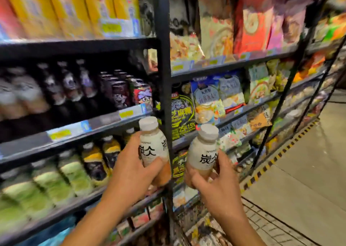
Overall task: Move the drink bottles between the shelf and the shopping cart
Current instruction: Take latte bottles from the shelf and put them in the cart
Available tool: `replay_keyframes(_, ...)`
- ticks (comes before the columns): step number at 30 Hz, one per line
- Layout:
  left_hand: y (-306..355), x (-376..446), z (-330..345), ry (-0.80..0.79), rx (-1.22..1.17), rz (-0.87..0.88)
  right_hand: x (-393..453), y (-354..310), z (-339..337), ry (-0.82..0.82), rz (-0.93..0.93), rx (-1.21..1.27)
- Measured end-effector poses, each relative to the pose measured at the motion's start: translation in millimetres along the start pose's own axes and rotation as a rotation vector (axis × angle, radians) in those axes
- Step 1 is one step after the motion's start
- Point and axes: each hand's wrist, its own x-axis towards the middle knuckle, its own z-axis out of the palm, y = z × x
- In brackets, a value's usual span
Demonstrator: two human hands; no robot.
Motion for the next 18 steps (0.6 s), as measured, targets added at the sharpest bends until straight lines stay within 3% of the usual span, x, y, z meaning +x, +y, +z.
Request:
replay_keyframes(9, -37, -25, -175, 0.247, 0.030, -0.064, -22, -84, 142, -0.297, -0.102, 0.124)
replay_keyframes(18, -67, -26, -282, 0.396, 0.087, -0.185, -11, -138, 232, -0.583, -0.098, 0.121)
